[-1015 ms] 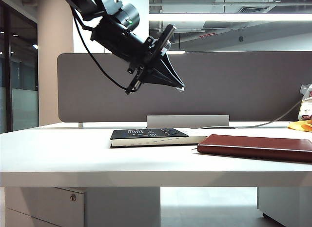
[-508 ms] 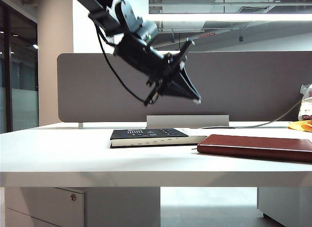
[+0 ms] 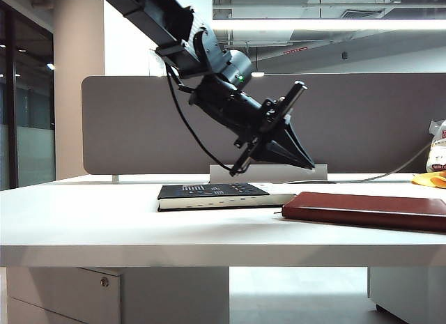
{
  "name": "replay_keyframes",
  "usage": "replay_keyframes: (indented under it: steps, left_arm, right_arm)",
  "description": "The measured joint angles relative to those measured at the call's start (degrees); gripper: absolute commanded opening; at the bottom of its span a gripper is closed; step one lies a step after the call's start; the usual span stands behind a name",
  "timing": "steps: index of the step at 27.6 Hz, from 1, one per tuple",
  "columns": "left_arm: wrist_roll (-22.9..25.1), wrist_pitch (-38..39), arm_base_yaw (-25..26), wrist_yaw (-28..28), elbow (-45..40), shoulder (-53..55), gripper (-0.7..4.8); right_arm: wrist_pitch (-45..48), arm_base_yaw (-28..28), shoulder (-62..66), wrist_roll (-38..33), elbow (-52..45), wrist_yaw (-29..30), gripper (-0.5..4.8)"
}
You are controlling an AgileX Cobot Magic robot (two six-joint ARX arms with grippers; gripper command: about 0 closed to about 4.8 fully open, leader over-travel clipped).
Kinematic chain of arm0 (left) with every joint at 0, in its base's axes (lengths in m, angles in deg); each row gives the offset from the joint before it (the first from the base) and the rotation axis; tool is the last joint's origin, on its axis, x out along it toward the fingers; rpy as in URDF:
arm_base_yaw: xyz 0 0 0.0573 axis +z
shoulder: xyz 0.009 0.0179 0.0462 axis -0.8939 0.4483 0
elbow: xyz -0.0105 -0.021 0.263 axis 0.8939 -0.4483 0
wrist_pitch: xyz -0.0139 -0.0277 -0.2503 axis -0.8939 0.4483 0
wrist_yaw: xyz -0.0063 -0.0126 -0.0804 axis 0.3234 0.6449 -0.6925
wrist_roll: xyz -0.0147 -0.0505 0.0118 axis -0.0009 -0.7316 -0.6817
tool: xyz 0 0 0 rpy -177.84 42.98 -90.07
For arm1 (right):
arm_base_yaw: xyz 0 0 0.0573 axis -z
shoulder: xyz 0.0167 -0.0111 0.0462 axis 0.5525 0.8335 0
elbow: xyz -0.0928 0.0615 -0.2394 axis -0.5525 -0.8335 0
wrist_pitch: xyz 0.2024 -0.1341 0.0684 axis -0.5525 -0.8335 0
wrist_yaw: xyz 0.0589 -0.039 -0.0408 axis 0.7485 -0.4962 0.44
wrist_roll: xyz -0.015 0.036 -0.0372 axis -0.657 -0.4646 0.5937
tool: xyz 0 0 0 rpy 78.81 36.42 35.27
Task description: Pick up the red book and place it on top of the black book.
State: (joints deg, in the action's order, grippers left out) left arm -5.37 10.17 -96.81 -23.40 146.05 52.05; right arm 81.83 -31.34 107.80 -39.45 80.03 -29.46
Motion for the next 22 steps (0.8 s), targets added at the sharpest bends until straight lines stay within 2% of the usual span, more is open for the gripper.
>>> replay_keyframes:
  steps: [12, 19, 22]
  left_arm:
    - [-3.7, -1.3, -0.5, 0.5, 3.7, 5.1, -0.06]
    - [-3.7, -1.0, -0.6, 1.8, 3.6, 6.5, -0.06]
    - [-1.4, 0.9, -1.4, 5.0, 3.7, 6.5, -0.06]
  right_arm:
    - [0.0, -0.1, 0.0, 0.0, 0.0, 1.5, -0.01]
    - [0.0, -0.1, 0.0, 0.0, 0.0, 1.5, -0.01]
    - [0.0, -0.1, 0.0, 0.0, 0.0, 1.5, -0.01]
